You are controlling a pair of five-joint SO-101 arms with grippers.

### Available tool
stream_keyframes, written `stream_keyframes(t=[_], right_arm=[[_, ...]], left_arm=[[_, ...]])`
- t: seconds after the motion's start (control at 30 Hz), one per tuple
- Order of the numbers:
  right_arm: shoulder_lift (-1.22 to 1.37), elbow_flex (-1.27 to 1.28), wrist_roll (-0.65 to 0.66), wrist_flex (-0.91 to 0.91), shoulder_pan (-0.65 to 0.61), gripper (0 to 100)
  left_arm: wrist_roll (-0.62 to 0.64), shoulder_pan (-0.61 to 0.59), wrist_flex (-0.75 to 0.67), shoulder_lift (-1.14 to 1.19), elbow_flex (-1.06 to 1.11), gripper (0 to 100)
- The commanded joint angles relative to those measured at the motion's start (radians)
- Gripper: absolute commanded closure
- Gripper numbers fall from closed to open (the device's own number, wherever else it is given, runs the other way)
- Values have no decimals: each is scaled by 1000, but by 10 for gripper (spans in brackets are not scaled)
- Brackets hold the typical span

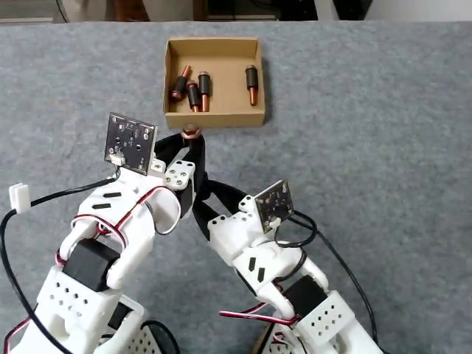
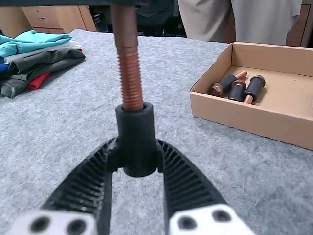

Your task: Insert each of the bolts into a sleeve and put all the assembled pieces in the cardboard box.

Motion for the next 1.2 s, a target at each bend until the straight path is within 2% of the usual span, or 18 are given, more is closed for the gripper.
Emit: stream_keyframes(t=[0.0, 0.1, 0.27, 0.6, 0.7, 0.8, 1.07, 1.17], right_arm=[[-24, -5, -5, -5, -7, 997], [-24, -5, -5, -5, -7, 997], [-24, -5, -5, -5, -7, 997], [-24, -4, -5, 2, -5, 997], [-24, -4, -5, 2, -5, 997], [-24, -4, -5, 3, -5, 997], [-24, -1, -3, 3, -7, 997], [-22, -4, -3, 3, -7, 997]], left_arm=[[2, -17, -20, -5, -6, 981], [5, -14, 8, -5, -8, 981], [3, 63, 91, -7, -8, 981], [6, 64, 98, -15, 20, 978], [14, 64, 172, -7, -32, 914], [94, 64, 262, -5, -83, 865], [101, 64, 327, -5, -107, 843], [101, 51, 391, -4, -147, 828]])
